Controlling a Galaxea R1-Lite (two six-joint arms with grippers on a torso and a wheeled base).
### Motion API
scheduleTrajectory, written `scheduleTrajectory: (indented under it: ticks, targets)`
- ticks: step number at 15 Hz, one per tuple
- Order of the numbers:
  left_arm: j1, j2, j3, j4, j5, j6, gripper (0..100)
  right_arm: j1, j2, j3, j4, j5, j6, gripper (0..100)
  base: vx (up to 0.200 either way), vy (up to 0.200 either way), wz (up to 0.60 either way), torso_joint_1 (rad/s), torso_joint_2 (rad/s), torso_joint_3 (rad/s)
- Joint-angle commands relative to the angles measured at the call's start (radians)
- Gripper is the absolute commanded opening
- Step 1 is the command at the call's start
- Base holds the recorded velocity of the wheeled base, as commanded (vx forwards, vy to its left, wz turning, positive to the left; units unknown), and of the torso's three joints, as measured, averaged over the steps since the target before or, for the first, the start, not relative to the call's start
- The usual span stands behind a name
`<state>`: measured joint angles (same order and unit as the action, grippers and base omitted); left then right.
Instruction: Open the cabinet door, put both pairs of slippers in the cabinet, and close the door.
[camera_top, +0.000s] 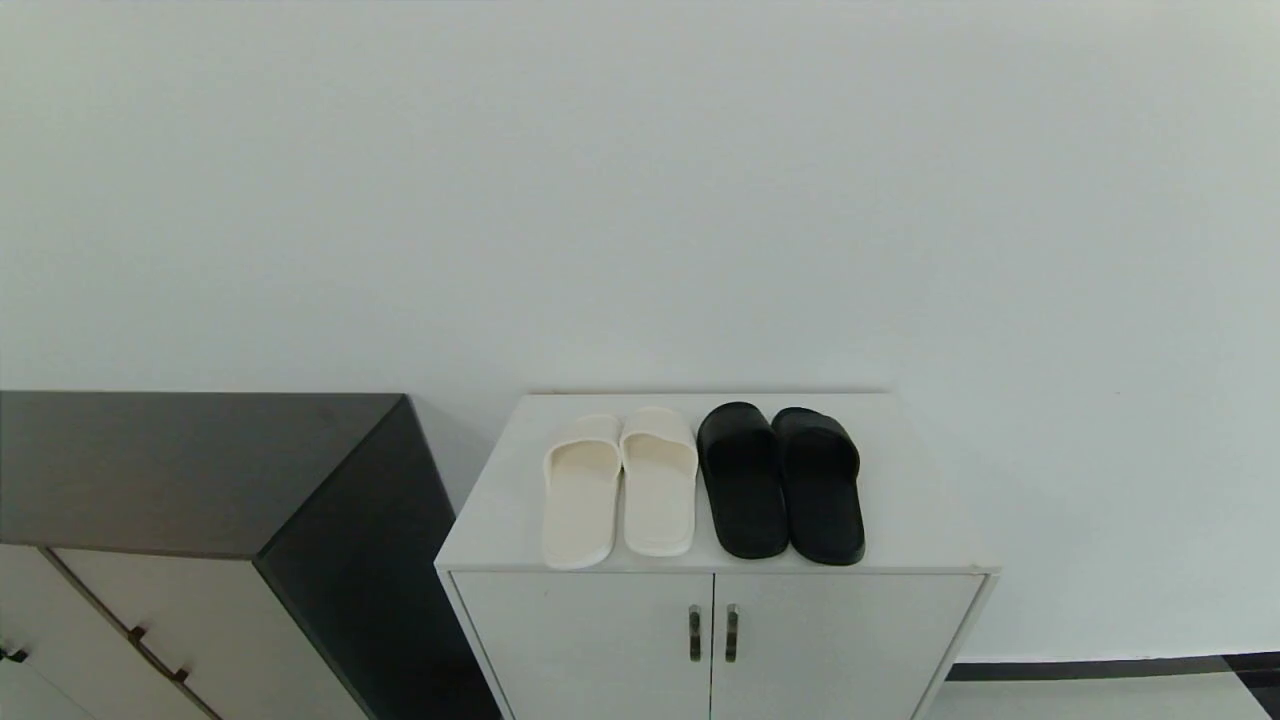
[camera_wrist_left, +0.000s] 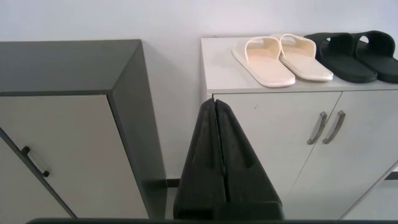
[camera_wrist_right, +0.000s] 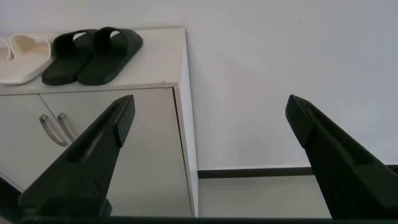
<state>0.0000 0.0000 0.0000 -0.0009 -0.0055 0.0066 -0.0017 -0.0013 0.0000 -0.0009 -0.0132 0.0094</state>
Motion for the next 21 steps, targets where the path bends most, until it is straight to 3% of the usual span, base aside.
scheduleTrajectory:
  ticks: [1,3,5,6,8,11,12,13,14,18,21]
  targets:
    - [0.000,0.002,0.000,0.001,-0.001,0.001,0,0.000,0.001,0.000,-0.001,0.001,0.001,100,0.000,0.000,0.00,0.000,0.00,0.000]
    - [0.000,0.002,0.000,0.001,-0.001,0.003,0,0.000,0.003,-0.012,-0.014,-0.019,-0.014,100,0.000,0.000,0.00,0.000,0.00,0.000]
    - [0.000,0.002,0.000,0.001,-0.001,0.003,0,0.000,0.152,-0.322,-0.028,-0.028,0.092,100,0.000,0.000,0.00,0.000,0.00,0.000]
    - [0.000,0.002,0.000,0.001,-0.001,0.003,0,0.000,0.271,-0.411,0.096,0.010,0.124,100,0.000,0.000,0.00,0.000,0.00,0.000]
    - [0.000,0.002,0.000,0.001,-0.001,-0.002,0,0.002,0.402,-0.304,0.121,0.134,0.038,100,0.000,0.000,0.00,0.000,0.00,0.000]
    - [0.000,0.002,0.000,0.001,-0.001,0.003,0,0.002,0.550,-0.259,0.039,0.176,0.041,100,0.000,0.000,0.00,0.000,0.00,0.000]
    - [0.000,0.002,0.000,0.001,-0.002,0.004,0,0.069,0.804,-0.249,-0.172,0.170,0.064,100,0.000,0.000,0.00,0.000,0.00,0.000]
    - [0.000,0.002,0.000,0.001,-0.002,0.004,0,0.095,0.856,-0.255,-0.219,0.164,0.080,100,0.000,0.000,0.00,0.000,0.00,0.000]
    - [0.000,0.002,0.000,0.001,-0.001,0.004,0,0.198,0.981,-0.279,-0.335,0.090,0.119,100,0.000,0.000,0.00,0.000,0.00,0.000]
    - [0.000,0.002,0.000,0.001,-0.002,0.004,0,0.597,1.198,-0.474,-0.357,-0.231,0.261,100,0.000,0.000,0.00,0.000,0.00,0.000]
    - [0.000,0.002,0.000,0.001,-0.002,0.004,0,0.733,1.399,-0.643,-0.363,-0.390,0.320,100,0.000,0.000,0.00,0.000,0.00,0.000]
